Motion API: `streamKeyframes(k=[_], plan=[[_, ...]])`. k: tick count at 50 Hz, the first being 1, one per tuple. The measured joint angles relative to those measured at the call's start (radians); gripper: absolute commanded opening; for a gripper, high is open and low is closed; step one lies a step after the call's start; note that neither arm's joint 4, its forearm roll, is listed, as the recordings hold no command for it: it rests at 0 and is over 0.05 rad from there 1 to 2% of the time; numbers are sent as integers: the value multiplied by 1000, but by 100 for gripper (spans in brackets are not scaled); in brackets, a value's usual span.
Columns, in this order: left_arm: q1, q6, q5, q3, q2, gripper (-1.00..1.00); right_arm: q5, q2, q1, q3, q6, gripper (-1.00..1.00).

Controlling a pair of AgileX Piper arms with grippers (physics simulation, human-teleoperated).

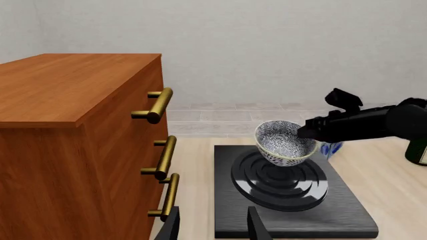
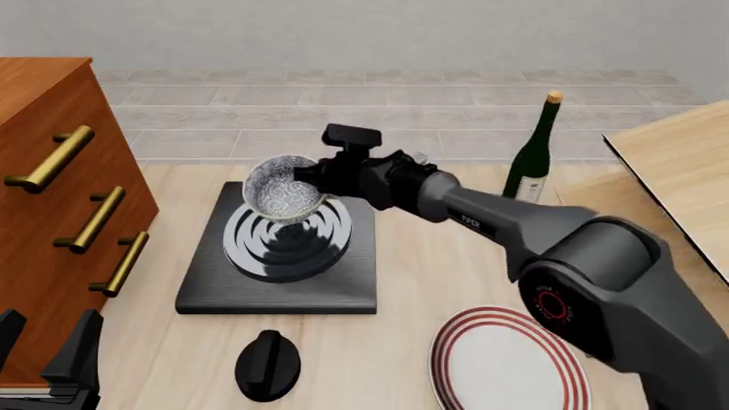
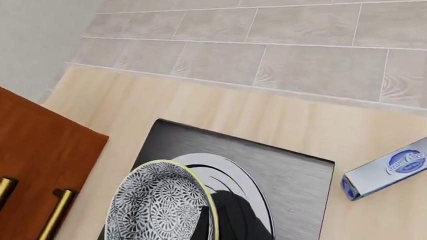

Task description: Put the bowl on the stove.

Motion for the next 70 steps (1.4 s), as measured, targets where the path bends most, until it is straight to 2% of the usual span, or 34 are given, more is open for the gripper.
streamKeyframes(k=[42, 43, 70], plan=[[0, 0, 0, 0, 0, 100, -25, 96, -3, -64, 37, -100], [0, 0, 0, 0, 0, 100, -26, 96, -3, -64, 38, 100], [0, 0, 0, 0, 0, 100, -3, 88, 7, -63, 7, 100]])
